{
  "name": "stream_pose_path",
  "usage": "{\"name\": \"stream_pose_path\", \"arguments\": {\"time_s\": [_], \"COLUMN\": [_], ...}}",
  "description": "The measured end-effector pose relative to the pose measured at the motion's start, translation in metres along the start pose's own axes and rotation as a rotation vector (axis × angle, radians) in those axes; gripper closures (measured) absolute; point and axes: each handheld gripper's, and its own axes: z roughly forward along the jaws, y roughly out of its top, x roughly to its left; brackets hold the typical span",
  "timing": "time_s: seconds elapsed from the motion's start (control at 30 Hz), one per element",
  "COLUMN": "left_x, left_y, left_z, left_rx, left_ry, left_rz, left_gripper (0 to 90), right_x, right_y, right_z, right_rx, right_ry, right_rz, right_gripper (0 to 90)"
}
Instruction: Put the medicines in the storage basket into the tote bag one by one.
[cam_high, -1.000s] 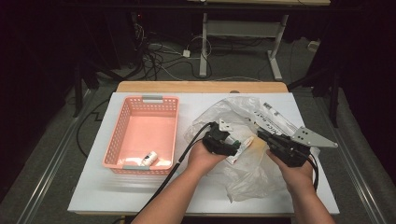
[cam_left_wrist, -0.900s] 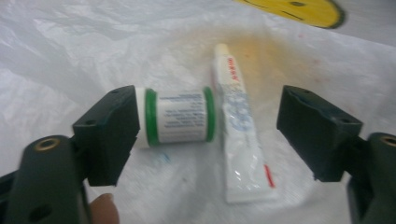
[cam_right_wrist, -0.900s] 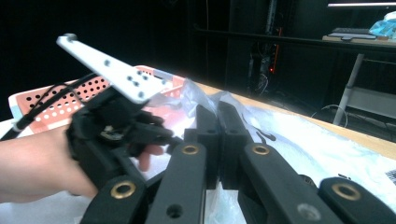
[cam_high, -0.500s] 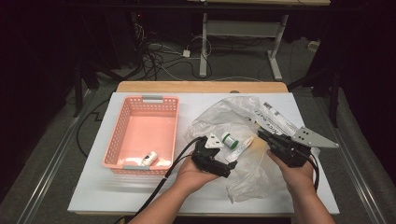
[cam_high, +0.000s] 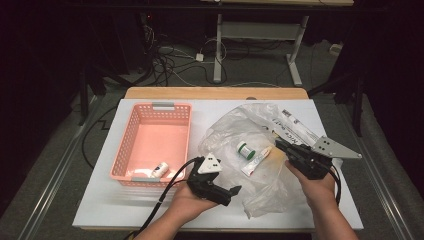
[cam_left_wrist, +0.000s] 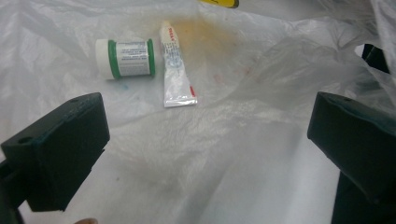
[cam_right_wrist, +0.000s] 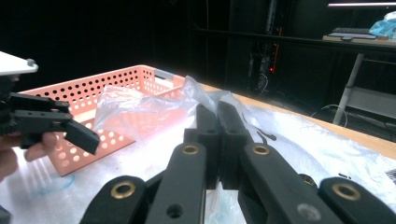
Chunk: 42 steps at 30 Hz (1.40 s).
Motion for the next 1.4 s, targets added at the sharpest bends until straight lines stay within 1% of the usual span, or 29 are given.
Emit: {"name": "stream_pose_path", "arguments": {"time_s": [0.13, 0.3, 0.43, 0.53, 0.57, 0.67, 0.73, 0.8, 0.9, 0.97, 1.03, 1.1, 1.2, 1.4], "left_x": [0.004, 0.013, 0.02, 0.026, 0.028, 0.037, 0.043, 0.049, 0.058, 0.063, 0.069, 0.074, 0.082, 0.096], "left_y": [-0.007, -0.012, -0.017, -0.021, -0.022, -0.027, -0.03, -0.032, -0.035, -0.037, -0.039, -0.04, -0.044, -0.052], "left_z": [-0.014, -0.029, -0.041, -0.049, -0.052, -0.061, -0.068, -0.072, -0.079, -0.083, -0.087, -0.09, -0.097, -0.112], "left_rx": [-0.014, -0.01, -0.008, 0.0, -0.002, -0.01, -0.021, -0.023, -0.031, -0.04, -0.034, -0.03, -0.037, -0.046], "left_ry": [0.013, 0.04, 0.058, 0.086, 0.099, 0.141, 0.156, 0.186, 0.214, 0.223, 0.244, 0.274, 0.293, 0.33], "left_rz": [-0.01, -0.012, -0.023, -0.018, -0.021, -0.038, -0.055, -0.058, -0.083, -0.101, -0.108, -0.116, -0.142, -0.181], "left_gripper": [0.0, 0.0, 0.0, 0.0, 0.0, 0.0, 0.0, 0.0, 0.0, 0.0, 0.0, 0.0, 0.0, 0.0], "right_x": [0.0, 0.0, 0.0, 0.0, 0.0, 0.001, 0.0, 0.0, 0.001, 0.0, 0.0, -0.001, -0.001, -0.001], "right_y": [0.0, 0.0, 0.0, -0.001, -0.001, -0.001, -0.002, -0.002, -0.001, -0.001, -0.001, -0.002, -0.002, -0.001], "right_z": [0.0, 0.0, 0.001, 0.001, 0.001, 0.002, 0.002, 0.002, 0.001, 0.001, 0.001, 0.001, 0.001, 0.0], "right_rx": [0.0, 0.0, 0.001, 0.001, 0.003, 0.004, 0.004, 0.006, 0.005, 0.004, 0.003, 0.006, 0.006, 0.003], "right_ry": [-0.001, -0.001, -0.002, -0.001, -0.002, -0.005, -0.003, -0.005, -0.005, -0.004, -0.004, -0.003, -0.003, -0.004], "right_rz": [0.0, 0.001, 0.003, 0.002, 0.003, 0.006, 0.005, 0.004, 0.006, 0.004, 0.001, 0.002, 0.001, 0.006], "right_gripper": [90.0, 90.0, 90.0, 90.0, 90.0, 90.0, 90.0, 90.0, 90.0, 90.0, 90.0, 90.0, 90.0, 90.0]}}
